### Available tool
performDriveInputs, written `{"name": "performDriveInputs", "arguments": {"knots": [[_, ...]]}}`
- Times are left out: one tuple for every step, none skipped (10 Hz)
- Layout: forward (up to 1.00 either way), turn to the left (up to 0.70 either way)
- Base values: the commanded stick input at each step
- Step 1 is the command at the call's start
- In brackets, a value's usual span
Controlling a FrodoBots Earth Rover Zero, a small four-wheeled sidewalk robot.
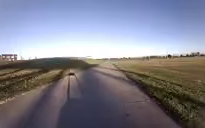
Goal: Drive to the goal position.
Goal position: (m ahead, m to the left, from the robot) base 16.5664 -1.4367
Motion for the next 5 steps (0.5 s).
{"name": "performDriveInputs", "arguments": {"knots": [[0.85, 0.00], [0.85, 0.00], [0.85, 0.00], [0.85, 0.00], [0.85, 0.00]]}}
